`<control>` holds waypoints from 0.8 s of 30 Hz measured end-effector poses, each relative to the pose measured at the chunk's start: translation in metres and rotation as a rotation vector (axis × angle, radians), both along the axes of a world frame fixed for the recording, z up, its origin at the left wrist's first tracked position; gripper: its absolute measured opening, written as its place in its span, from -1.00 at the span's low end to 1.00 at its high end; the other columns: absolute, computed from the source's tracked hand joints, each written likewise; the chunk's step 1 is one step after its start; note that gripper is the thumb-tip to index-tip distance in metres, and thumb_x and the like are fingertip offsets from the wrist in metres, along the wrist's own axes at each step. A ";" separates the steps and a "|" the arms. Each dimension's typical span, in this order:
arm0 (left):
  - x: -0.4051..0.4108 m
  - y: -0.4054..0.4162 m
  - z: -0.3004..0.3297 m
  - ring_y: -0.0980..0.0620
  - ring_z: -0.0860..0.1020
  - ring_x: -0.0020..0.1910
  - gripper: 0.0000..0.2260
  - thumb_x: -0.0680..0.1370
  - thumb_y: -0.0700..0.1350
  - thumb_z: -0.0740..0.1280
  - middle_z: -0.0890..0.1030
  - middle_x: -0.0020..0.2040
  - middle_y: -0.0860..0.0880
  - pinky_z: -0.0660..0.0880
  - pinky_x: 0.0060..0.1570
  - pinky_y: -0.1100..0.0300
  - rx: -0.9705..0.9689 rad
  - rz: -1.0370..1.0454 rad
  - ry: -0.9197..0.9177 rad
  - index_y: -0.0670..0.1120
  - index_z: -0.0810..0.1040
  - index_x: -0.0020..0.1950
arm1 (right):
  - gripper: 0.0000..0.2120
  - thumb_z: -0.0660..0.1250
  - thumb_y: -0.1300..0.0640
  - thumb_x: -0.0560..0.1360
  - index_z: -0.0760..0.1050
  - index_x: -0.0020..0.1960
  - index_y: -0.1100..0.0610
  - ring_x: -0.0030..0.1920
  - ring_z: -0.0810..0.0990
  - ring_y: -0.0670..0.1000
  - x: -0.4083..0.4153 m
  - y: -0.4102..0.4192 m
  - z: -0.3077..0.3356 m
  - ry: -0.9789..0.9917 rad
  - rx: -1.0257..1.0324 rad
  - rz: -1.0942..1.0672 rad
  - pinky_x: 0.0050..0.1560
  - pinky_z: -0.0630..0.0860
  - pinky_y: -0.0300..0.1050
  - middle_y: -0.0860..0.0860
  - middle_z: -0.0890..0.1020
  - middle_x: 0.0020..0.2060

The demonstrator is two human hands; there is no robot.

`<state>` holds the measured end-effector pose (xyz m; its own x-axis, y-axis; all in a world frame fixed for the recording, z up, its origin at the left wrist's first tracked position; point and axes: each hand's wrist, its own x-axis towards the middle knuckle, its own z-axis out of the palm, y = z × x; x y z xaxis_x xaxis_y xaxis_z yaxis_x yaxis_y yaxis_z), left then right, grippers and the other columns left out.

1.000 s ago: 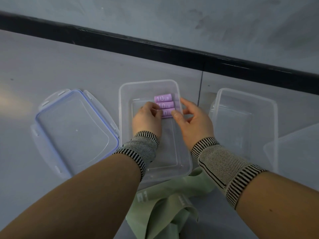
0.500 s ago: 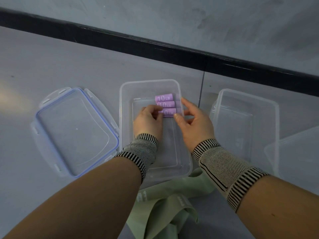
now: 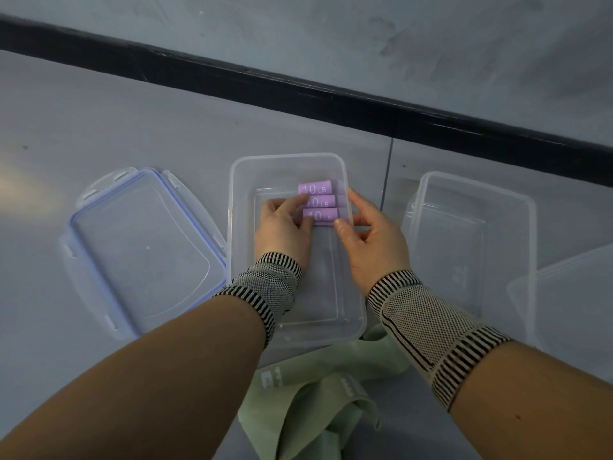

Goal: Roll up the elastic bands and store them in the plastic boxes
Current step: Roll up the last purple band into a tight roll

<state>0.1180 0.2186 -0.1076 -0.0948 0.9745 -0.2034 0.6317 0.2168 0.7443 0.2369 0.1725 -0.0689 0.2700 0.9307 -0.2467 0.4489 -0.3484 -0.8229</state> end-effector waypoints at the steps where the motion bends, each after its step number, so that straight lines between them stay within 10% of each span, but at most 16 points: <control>1: 0.000 0.000 -0.001 0.08 0.54 0.01 -0.70 0.53 -0.09 0.35 0.38 0.22 0.07 0.37 0.09 0.36 0.004 -0.001 -0.005 0.04 0.53 0.27 | -0.54 0.26 0.03 0.56 0.28 0.44 -0.12 0.00 0.54 -0.06 0.000 0.000 0.000 0.001 0.001 -0.001 0.11 0.54 -0.05 -0.01 0.54 0.07; 4: 0.000 0.000 0.000 0.10 0.55 0.08 -0.72 0.51 -0.10 0.35 0.41 0.37 0.10 0.42 0.18 0.24 0.002 -0.014 -0.028 0.04 0.53 0.23 | -0.54 0.26 0.04 0.56 0.29 0.44 -0.11 -0.02 0.55 -0.06 -0.001 0.000 0.001 -0.004 0.009 -0.006 0.10 0.54 -0.07 -0.01 0.55 0.05; 12: 0.002 -0.002 0.004 0.08 0.50 -0.22 -0.72 0.55 -0.10 0.28 0.63 -0.09 0.02 0.35 -0.14 0.29 -0.065 -0.041 0.010 0.07 0.42 0.25 | -0.53 0.26 0.05 0.56 0.28 0.44 -0.11 -0.03 0.53 -0.07 0.000 -0.001 0.003 -0.004 0.008 0.001 0.09 0.52 -0.12 -0.05 0.54 0.00; 24: 0.002 -0.004 0.000 -0.11 0.45 0.15 -0.54 0.57 -0.03 0.24 0.60 0.11 -0.09 0.35 0.10 0.16 -0.020 -0.085 0.172 0.13 0.26 0.46 | -0.53 0.27 0.05 0.56 0.29 0.44 -0.11 -0.01 0.53 -0.07 -0.001 0.000 0.002 -0.009 0.009 -0.004 0.14 0.52 -0.06 -0.04 0.55 0.02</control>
